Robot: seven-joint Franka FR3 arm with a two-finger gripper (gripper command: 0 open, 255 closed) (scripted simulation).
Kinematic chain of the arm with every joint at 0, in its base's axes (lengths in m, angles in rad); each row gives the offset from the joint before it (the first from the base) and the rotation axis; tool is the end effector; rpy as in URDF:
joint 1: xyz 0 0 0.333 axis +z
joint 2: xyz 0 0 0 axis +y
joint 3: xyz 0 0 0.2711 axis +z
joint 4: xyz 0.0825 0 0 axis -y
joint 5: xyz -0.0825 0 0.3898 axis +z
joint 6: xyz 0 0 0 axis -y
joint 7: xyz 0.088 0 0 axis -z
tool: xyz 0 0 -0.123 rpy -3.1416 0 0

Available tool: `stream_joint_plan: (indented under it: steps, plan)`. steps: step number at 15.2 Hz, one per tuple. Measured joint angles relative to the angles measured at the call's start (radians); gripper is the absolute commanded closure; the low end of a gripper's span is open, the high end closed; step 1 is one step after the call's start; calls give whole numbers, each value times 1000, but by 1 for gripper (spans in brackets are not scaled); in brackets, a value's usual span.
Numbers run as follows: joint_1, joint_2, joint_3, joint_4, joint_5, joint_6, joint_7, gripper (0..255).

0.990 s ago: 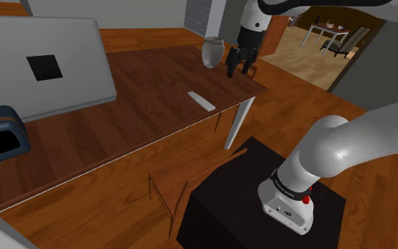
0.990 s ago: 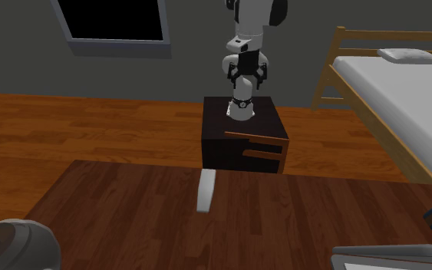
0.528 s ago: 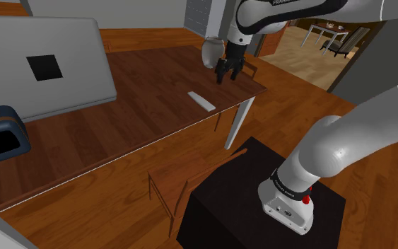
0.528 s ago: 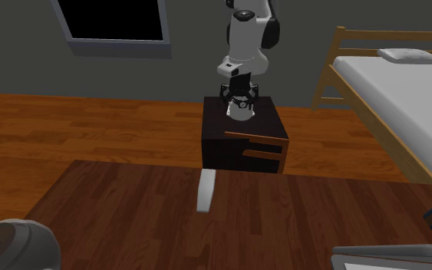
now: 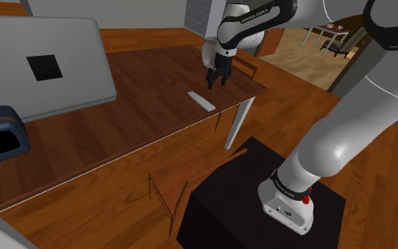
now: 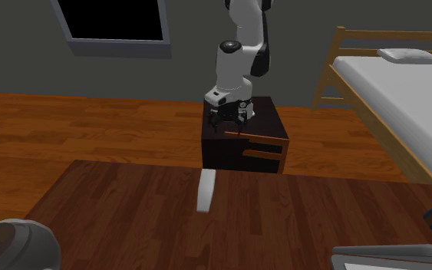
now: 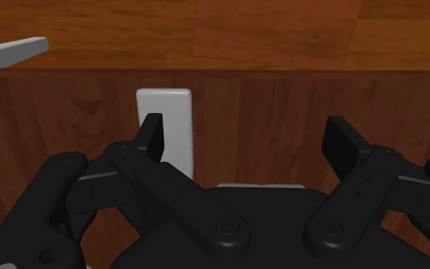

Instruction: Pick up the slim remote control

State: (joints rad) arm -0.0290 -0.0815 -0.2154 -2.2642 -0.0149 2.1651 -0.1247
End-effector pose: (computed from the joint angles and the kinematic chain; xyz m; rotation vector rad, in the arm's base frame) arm 0.4971 -0.1243 0.3280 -3.1281 0.1728 0.0284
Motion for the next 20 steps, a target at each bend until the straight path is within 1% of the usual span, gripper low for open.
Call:
stream_joint_plan:
  steps: [5, 11, 14, 16, 17, 20]
  plan:
    - [-16, 183, -16, 98, 46, 84, -62, 0]
    - [-54, 420, -11, 266, 110, 150, -134, 0]
    - [-78, 544, -1, 372, 138, 169, -160, 0]
    - [-97, 620, 5, 452, 151, 165, -176, 0]
    - [-104, 643, 7, 476, 154, 163, -181, 0]
    - [-112, 684, 13, 497, 162, 183, -188, 0]
